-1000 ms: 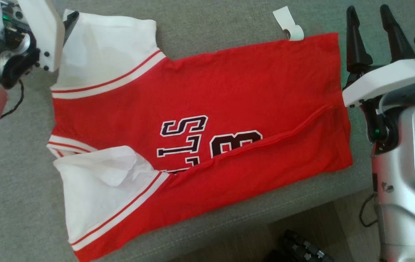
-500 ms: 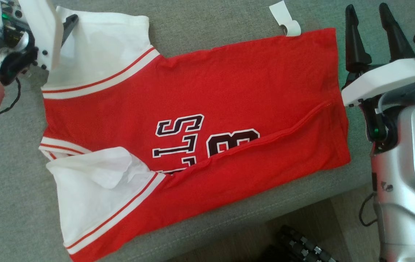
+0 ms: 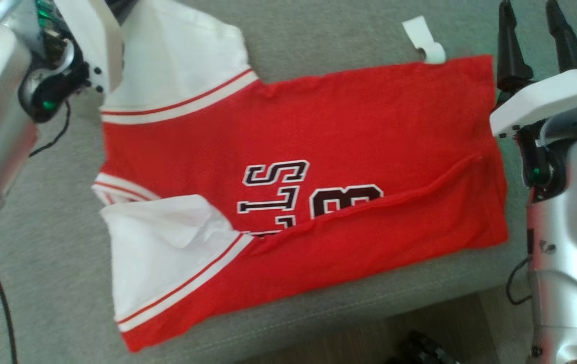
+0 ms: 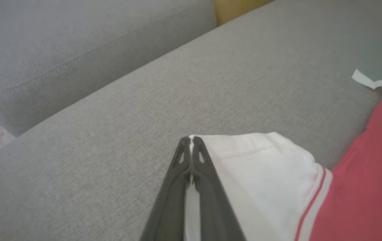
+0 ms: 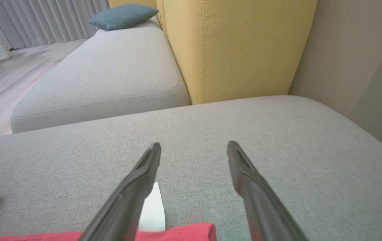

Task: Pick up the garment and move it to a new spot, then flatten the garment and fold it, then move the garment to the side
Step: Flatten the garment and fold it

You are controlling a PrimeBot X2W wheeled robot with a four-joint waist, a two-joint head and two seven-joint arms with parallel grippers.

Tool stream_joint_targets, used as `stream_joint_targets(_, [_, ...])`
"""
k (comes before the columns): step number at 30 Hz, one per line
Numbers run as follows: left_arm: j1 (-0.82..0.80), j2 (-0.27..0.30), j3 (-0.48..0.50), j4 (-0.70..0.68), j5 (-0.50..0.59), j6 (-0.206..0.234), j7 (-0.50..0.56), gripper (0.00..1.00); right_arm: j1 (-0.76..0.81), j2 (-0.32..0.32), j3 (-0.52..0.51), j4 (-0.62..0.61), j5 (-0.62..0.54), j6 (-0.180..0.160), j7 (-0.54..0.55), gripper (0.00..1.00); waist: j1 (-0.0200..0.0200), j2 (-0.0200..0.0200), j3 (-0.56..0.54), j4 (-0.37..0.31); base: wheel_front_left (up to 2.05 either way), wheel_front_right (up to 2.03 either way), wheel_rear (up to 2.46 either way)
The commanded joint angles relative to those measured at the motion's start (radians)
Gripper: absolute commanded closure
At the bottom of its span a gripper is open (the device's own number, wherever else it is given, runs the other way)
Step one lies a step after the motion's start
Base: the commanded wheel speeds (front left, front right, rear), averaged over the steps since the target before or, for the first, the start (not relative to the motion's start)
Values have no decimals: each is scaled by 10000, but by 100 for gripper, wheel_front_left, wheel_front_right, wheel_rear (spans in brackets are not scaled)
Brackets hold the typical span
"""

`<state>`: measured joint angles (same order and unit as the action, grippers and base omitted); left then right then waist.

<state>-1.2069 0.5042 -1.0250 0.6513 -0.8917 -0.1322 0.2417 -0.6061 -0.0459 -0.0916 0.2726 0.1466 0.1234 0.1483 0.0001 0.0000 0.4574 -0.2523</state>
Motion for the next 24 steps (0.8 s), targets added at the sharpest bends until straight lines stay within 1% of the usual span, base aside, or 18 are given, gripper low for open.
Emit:
stream_joint_targets(1, [-264, 377, 485, -385, -99, 16, -367, 100, -237, -43, 24, -200, -168, 73, 174, 0, -1, 0, -385, 462, 0, 0, 0])
stream_joint_targets(6, [236, 370, 796, -1344, -482, 81, -1021, 100, -266, -100, 5, 354, -267, 73, 711, 0, -1, 0, -696, 963, 0, 0, 0])
stream_joint_targets(11, [869, 563, 777, -2527, -607, 361, -1153, 100, -176, -671, -27, 1134, -302, 73, 1230, 0, -1, 0, -859, 1349, 0, 0, 0])
stream_joint_targets(16, [1225, 783, 717, -3510, -558, 703, -1146, 100, -136, -1055, -175, 1893, -423, 73, 1684, 0, -1, 0, -868, 1546, 0, 0, 0])
stream_joint_targets(24, [1403, 1094, 717, -4260, -573, 994, -986, 100, -253, -1211, -558, 2654, -564, 73, 2166, 0, -1, 0, -744, 1631, 0, 0, 0])
